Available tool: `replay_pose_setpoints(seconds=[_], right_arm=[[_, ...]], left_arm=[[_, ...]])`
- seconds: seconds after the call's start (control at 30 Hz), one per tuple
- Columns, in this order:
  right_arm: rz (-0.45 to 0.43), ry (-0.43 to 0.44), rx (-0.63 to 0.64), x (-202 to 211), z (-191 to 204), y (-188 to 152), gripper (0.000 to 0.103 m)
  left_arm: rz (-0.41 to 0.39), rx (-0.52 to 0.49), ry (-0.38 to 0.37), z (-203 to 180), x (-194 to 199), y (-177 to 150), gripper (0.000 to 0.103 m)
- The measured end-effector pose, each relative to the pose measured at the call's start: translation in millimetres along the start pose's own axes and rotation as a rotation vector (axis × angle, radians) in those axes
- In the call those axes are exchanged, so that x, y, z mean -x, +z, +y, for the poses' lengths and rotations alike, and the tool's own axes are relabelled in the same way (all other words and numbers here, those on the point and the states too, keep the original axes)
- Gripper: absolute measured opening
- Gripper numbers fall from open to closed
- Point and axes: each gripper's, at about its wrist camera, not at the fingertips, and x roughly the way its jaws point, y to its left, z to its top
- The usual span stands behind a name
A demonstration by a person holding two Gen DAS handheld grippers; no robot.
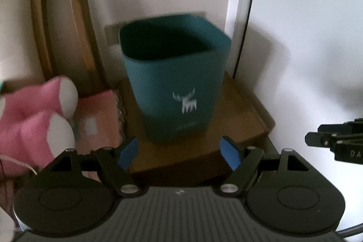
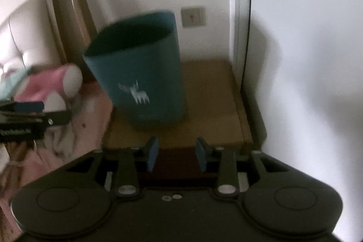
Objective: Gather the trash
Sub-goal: 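Reach both tools down into the dark drawer toward the wrappers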
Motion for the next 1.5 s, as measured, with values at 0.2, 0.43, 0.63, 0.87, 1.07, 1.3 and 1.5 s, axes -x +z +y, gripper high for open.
replay_pose_setpoints(seconds=[0.2, 0.43, 0.63, 0.87, 1.07, 1.3, 1.5], right_arm=[[0.098, -0.003, 0.073, -57.5, -14.1, -53.7, 0.037], [0.214, 0.023, 0.085, -150.5, -40.2, -132.8, 0.038], [0.293, 0.019, 0.029, -244.5, -69.7, -204.8, 0.038], [0.375, 0.014, 0.002, -348.1, -95.9, -286.6, 0.038], [0.416, 0.018, -0.047, -419.4, -114.1, -341.5, 0.038], [0.446, 0.008, -0.119, -492.2, -135.1, -382.6, 0.038], [0.453, 0.011, -0.104, -528.2, -136.1, -399.5, 0.037]], left_arm=[[0.083, 0.087, 0.018, 0.3, -51.1, -52.0, 0.083], [0.195, 0.112, 0.024, -21.7, -151.8, -124.0, 0.103], [0.286, 0.021, 0.007, -57.2, -256.2, -192.2, 0.103], [0.353, -0.086, -0.020, -88.6, -368.4, -272.7, 0.103], [0.389, -0.176, -0.052, -108.1, -440.0, -325.9, 0.103], [0.442, -0.205, -0.096, -118.4, -511.6, -367.8, 0.103], [0.469, -0.224, -0.134, -129.5, -549.8, -388.8, 0.103]])
